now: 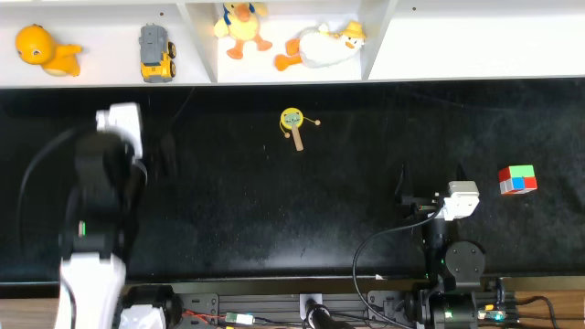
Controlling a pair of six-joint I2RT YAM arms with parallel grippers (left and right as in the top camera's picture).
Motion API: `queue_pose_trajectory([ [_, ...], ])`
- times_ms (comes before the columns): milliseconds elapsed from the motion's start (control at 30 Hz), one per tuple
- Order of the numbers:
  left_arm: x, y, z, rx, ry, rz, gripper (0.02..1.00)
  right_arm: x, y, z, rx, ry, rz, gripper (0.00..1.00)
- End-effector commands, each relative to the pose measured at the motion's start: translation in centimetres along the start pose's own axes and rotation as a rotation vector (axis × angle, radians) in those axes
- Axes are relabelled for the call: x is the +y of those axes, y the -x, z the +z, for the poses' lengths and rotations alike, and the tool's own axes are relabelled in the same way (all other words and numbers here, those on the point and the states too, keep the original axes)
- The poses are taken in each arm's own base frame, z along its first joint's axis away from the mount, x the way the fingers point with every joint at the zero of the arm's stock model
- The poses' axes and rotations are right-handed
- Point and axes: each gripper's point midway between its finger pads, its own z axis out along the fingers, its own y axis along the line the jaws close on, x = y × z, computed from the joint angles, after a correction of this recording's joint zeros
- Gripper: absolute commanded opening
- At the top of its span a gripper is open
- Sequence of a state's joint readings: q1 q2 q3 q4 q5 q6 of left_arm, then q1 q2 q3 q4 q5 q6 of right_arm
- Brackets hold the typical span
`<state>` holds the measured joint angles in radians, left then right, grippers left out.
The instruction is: Store Toys
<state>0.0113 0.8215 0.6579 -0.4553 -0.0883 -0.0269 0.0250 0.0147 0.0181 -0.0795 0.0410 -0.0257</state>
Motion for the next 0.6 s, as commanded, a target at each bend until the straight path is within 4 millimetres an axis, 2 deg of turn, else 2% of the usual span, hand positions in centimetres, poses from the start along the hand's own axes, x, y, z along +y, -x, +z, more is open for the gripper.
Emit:
queue_pose_trajectory([
  [33, -2.0, 1.3, -3.0, -0.205, -0.118, -0.005, 0.998, -0.2, -0.3, 0.0, -0.002, -0.009, 0.004, 0.993],
  [133, -2.9, 2.8, -4.6, -0.393, -0.177, -0.002, 0.998, -0.2, -0.3, 0.0, -0.001, -0.009, 0.004, 0.991],
  [233, -3.0, 2.9, -5.7, -0.547, -0.190, -0.002, 0.998, -0.2, -0.3, 0.0, -0.002, -0.010, 0.004, 0.996],
  [367, -3.2, 0.7, -5.7, -0.648, -0.197, 0.002, 0.998, -0.2, -0.3, 0.0, -0.001, -0.009, 0.004, 0.996],
  [533, -1.6, -2.3, -4.2, -0.668, -0.092, 0.007, 0.998, -0.2, -0.3, 0.0, -0.001, -0.009, 0.004, 0.996],
  [600, -0.9, -3.3, -3.2, -0.616, -0.044, 0.041, 0.998, -0.2, -0.3, 0.0, -0.002, -0.009, 0.004, 0.996],
])
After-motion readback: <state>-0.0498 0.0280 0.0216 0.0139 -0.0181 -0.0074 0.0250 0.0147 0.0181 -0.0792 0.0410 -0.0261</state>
